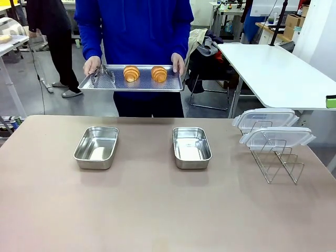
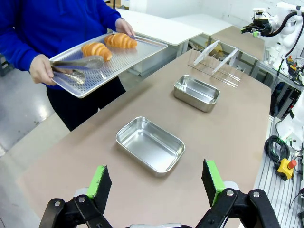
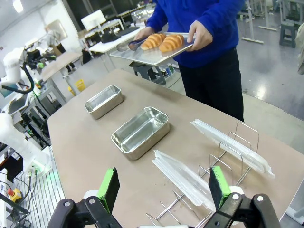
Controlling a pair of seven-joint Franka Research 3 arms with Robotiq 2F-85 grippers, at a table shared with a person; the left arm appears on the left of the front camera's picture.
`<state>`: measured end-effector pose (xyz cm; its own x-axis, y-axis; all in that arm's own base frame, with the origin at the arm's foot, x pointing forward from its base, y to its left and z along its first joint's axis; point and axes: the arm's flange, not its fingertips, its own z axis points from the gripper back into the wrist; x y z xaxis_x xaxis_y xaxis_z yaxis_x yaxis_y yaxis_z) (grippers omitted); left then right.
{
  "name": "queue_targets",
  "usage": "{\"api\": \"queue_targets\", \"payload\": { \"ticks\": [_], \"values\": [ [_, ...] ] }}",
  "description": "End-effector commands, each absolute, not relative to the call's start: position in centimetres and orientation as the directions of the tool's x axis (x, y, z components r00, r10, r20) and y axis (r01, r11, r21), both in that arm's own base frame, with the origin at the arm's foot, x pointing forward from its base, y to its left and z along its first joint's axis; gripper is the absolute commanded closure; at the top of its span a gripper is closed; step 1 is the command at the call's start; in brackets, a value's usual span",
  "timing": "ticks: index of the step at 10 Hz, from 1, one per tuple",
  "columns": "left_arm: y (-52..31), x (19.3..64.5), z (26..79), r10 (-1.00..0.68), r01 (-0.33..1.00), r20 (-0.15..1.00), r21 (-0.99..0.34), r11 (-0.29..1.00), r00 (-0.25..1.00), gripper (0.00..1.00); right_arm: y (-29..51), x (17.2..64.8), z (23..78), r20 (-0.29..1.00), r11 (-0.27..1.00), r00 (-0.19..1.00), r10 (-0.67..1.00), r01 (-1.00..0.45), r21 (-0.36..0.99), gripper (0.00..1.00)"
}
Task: Place the bread in airtight containers.
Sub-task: Lift both Airtight Container.
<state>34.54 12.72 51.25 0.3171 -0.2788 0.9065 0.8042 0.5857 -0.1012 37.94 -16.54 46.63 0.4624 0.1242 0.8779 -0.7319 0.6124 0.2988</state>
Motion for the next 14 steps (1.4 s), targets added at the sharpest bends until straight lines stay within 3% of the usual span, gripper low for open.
{"api": "queue_targets", "payload": {
  "ticks": [1, 4, 8, 11, 14],
  "values": [
    [12.8, 34.8, 51.3, -0.269, 0.813, 0.919, -0.088, 0.576, 0.290, 0.00, -16.5, 38.4, 46.7, 0.897, 0.609, 0.428, 0.113, -0.743, 0.278, 0.00],
    [12.7, 34.5, 51.2, -0.279, 0.804, 0.906, -0.101, 0.586, 0.317, 0.00, -16.5, 37.9, 46.6, 0.878, 0.612, 0.462, 0.124, -0.732, 0.299, 0.00],
    [6.0, 39.3, 54.9, -0.405, 0.719, 0.770, -0.098, 0.688, 0.493, 0.00, -6.6, 42.7, 52.8, 0.791, 0.709, 0.570, 0.221, -0.651, 0.271, 0.00],
    [0.9, 43.9, 55.9, -0.401, 0.537, 0.561, -0.095, 0.838, 0.724, 0.00, 5.1, 46.3, 55.9, 0.621, 0.844, 0.744, 0.247, -0.480, 0.238, 0.00],
    [-2.4, 47.9, 54.9, -0.256, 0.298, 0.424, -0.034, 0.954, 0.869, 0.00, 13.0, 48.7, 55.3, 0.443, 0.925, 0.871, 0.212, -0.325, 0.195, 0.00]
  ]
}}
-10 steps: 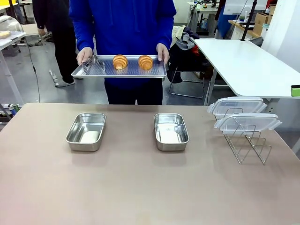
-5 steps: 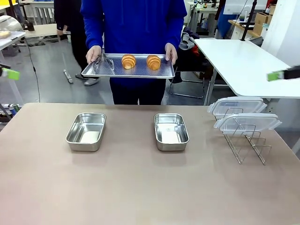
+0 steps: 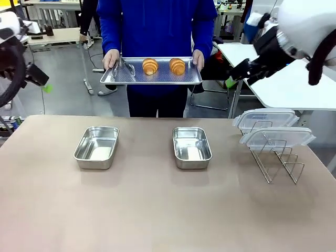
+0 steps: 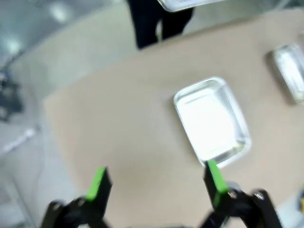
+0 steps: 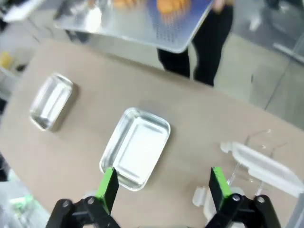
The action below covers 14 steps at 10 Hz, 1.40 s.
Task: Place the bread in airtight containers.
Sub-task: Lift both Airtight Container.
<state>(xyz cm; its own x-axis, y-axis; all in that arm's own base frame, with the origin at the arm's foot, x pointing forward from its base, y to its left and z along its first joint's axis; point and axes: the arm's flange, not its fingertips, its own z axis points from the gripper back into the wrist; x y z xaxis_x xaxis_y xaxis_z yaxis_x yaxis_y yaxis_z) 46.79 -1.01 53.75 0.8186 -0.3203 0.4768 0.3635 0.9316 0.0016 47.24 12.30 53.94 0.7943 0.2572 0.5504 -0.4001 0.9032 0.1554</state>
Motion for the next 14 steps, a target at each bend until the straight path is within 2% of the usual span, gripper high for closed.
{"api": "queue_targets", "payload": {
  "ticks": [1, 2, 3, 4, 7, 8, 10, 14],
  "values": [
    [-3.3, 48.9, 54.1, -0.237, 0.264, 0.384, -0.018, 0.964, 0.892, 0.00, 14.2, 49.2, 54.4, 0.383, 0.938, 0.898, 0.216, -0.300, 0.173, 0.00],
    [-4.0, 49.5, 53.0, -0.219, 0.244, 0.354, -0.026, 0.970, 0.909, 0.00, 14.9, 49.6, 53.5, 0.346, 0.947, 0.914, 0.212, -0.279, 0.159, 0.00],
    [-4.6, 49.6, 52.3, -0.246, 0.283, 0.347, -0.062, 0.957, 0.905, 0.00, 14.5, 50.2, 53.4, 0.391, 0.924, 0.896, 0.213, -0.315, 0.219, 0.00],
    [-2.9, 48.7, 52.4, -0.242, 0.260, 0.391, 0.006, 0.965, 0.888, 0.00, 14.1, 48.4, 52.0, 0.406, 0.947, 0.886, 0.224, -0.297, 0.126, 0.00],
    [-2.9, 48.7, 52.4, -0.242, 0.260, 0.391, 0.006, 0.965, 0.888, 0.00, 14.1, 48.4, 52.0, 0.406, 0.947, 0.886, 0.224, -0.297, 0.126, 0.00],
    [-3.5, 49.2, 52.2, -0.230, 0.255, 0.375, -0.017, 0.967, 0.898, 0.00, 14.3, 49.0, 52.2, 0.382, 0.942, 0.897, 0.223, -0.298, 0.151, 0.00],
    [-5.6, 51.1, 49.5, -0.237, 0.258, 0.298, -0.031, 0.966, 0.925, 0.00, 18.0, 50.8, 50.0, 0.277, 0.979, 0.956, 0.099, -0.143, 0.143, 0.00],
    [-7.8, 51.9, 44.7, -0.166, 0.182, 0.231, -0.051, 0.982, 0.959, 0.00, 21.6, 52.8, 45.0, 0.162, 0.991, 0.986, 0.027, -0.048, 0.126, 0.00]
  ]
}}
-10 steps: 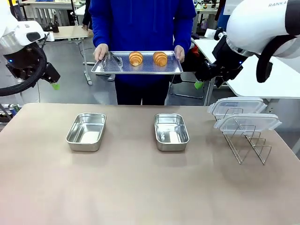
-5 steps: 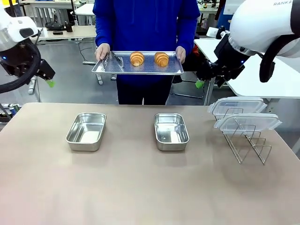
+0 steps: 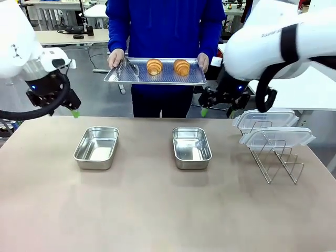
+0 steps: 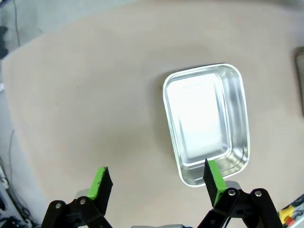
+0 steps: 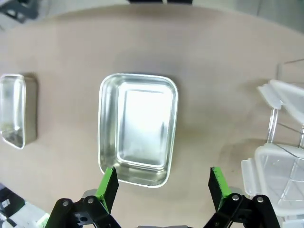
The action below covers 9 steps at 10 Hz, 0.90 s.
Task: Place the bread in airtight containers.
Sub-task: Lift both Airtight Container.
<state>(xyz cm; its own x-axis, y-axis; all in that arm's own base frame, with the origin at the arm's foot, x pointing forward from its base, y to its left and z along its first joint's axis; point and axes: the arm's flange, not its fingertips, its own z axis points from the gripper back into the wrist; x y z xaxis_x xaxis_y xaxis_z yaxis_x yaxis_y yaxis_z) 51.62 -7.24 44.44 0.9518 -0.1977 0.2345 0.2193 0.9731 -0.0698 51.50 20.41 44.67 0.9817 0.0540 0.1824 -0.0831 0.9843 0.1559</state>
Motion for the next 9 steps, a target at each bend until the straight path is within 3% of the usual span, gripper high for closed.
{"api": "queue_targets", "payload": {
  "ticks": [1, 5, 9],
  "values": [
    [-8.4, 52.2, 43.6, -0.158, 0.171, 0.216, -0.044, 0.984, 0.963, 0.00, 22.0, 53.3, 44.0, 0.160, 0.992, 0.987, 0.025, -0.044, 0.119, 0.00],
    [-9.6, 52.0, 39.6, -0.164, 0.179, 0.159, -0.086, 0.980, 0.974, 0.00, 22.3, 52.9, 39.7, 0.143, 0.992, 0.988, 0.054, -0.069, 0.104, 0.00],
    [-9.5, 51.9, 35.0, -0.094, 0.106, 0.142, -0.082, 0.991, 0.985, 0.00, 21.8, 52.3, 35.3, 0.158, 0.996, 0.987, 0.030, -0.043, 0.079, 0.00]
  ]
}}
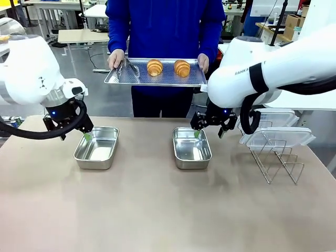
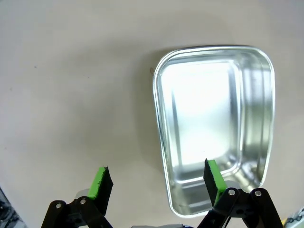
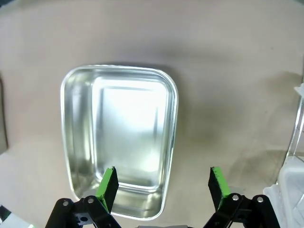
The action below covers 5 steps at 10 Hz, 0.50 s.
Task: Place the bread in airtight containers.
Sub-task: Lift both Airtight Container.
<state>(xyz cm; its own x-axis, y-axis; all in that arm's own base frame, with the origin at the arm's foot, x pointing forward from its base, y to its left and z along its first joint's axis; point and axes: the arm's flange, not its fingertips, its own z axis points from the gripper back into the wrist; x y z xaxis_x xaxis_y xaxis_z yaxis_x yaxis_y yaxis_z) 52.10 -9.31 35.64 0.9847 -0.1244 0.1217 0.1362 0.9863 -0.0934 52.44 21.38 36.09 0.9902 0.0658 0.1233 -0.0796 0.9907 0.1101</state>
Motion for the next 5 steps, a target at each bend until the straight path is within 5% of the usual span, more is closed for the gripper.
{"api": "queue_targets", "payload": {
  "ticks": [1, 5],
  "values": [
    [-9.4, 51.7, 34.4, -0.089, 0.102, 0.142, -0.087, 0.991, 0.986, 0.00, 21.8, 52.2, 34.5, 0.150, 0.997, 0.988, 0.028, -0.040, 0.074, 0.00],
    [-9.6, 52.0, 32.7, -0.087, 0.095, 0.133, -0.054, 0.994, 0.987, 0.00, 21.6, 52.2, 32.5, 0.148, 0.997, 0.989, -0.001, -0.011, 0.077, 0.00]
  ]
}}
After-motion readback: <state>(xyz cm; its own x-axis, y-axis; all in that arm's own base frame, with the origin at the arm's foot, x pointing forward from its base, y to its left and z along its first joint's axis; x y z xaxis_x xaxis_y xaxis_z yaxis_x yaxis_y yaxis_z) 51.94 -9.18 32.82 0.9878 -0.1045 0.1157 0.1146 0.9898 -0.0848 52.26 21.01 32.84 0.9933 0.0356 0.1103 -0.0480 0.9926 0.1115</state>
